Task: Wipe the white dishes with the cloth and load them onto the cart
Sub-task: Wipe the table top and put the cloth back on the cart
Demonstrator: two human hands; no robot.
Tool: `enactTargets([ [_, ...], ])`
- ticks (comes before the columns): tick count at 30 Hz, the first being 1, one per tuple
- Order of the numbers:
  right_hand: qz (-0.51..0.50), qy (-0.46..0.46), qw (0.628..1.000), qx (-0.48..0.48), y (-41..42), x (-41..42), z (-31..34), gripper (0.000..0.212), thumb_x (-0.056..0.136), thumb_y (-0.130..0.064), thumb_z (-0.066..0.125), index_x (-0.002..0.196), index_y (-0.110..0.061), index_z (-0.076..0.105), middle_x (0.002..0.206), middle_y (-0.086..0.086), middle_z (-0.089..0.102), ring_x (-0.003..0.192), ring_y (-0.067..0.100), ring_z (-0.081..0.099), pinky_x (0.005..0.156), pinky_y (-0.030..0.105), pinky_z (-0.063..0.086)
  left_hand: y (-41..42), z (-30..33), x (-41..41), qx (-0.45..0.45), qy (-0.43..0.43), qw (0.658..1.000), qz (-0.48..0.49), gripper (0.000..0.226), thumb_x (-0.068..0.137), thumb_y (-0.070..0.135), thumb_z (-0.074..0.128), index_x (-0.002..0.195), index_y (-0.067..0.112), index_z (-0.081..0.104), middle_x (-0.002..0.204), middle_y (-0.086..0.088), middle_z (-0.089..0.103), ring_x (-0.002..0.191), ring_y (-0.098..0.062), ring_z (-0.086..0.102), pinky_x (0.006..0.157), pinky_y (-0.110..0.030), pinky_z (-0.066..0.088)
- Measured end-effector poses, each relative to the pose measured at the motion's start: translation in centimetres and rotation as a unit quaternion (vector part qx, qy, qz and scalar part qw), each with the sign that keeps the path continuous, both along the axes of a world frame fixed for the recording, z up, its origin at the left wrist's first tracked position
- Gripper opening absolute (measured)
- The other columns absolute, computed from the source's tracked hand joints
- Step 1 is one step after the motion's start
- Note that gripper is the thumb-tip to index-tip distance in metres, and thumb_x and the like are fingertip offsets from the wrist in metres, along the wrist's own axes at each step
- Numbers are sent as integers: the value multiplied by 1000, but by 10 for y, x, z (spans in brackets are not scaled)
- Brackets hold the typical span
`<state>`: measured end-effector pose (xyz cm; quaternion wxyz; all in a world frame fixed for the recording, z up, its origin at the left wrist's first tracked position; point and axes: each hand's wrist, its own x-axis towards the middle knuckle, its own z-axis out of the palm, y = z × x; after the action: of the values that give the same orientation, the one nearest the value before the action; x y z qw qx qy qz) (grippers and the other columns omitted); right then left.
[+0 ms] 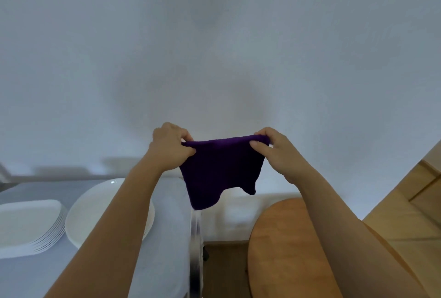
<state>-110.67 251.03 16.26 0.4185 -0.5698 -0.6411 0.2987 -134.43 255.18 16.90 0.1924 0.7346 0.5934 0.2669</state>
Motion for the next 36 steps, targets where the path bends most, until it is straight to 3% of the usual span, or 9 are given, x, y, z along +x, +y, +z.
enactTargets([
  [2,56,49,997,-31,-1,-7,8,8,93,-21,54,85,-23,56,76,-13,60,68,-2,56,61,11,46,-3,8,4,-29,33,998,-47,17,75,11,65,81,25,58,108,6,54,102,-16,52,81,-28,46],
  [6,136,-25,990,-25,2,-23,17,7,88,-16,60,83,-21,61,77,-10,65,73,8,63,64,20,51,-15,11,33,-197,-139,946,-217,44,72,23,78,109,21,55,103,6,67,96,-12,65,75,-23,52],
  [11,78,108,990,-34,-3,-17,6,23,80,-13,71,100,-23,64,81,0,68,72,12,67,62,23,53,-15,-3,41,-233,-204,924,-225,14,90,24,60,82,15,66,74,5,69,71,-8,66,65,-17,50],
  [14,82,226,968,-73,-12,-11,-9,33,84,-22,69,115,-19,56,89,4,72,81,18,70,66,24,55,-16,-6,44,-272,-302,885,-226,16,93,23,54,87,16,66,80,3,70,76,-12,64,72,-25,51],
  [17,124,193,966,-118,-28,-20,-38,49,77,-37,70,119,-17,53,106,2,68,95,16,67,77,26,55,-15,-3,41,-285,-384,858,-187,18,94,25,51,93,14,66,90,-6,71,83,-19,65,82,-35,51],
  [21,108,129,981,-95,-36,-40,-68,24,85,-22,68,107,-20,59,92,-12,69,82,1,66,70,16,51,-17,-2,36,-245,-277,916,-155,19,94,30,51,91,15,62,81,0,69,76,-15,64,71,-33,52],
  [26,22,203,973,-108,-28,-25,-72,6,88,-14,61,92,-10,65,84,3,68,84,20,65,75,26,53,-15,-17,12,-205,-337,918,-51,22,97,32,46,94,15,60,88,-4,65,77,-16,61,68,-28,47],
  [29,1,241,963,-122,-20,-21,-70,9,90,-14,59,93,-12,67,84,2,69,84,19,64,73,29,52,-14,-44,3,-94,-158,983,28,28,100,36,34,92,14,49,84,-3,55,72,-15,51,63,-28,41],
  [36,-33,265,926,-268,17,-48,-92,10,90,-11,59,99,-13,64,96,7,68,88,22,65,64,28,54,-12,-112,-12,-61,-109,986,112,26,101,32,30,85,14,40,75,-2,52,66,-15,49,54,-28,33],
])
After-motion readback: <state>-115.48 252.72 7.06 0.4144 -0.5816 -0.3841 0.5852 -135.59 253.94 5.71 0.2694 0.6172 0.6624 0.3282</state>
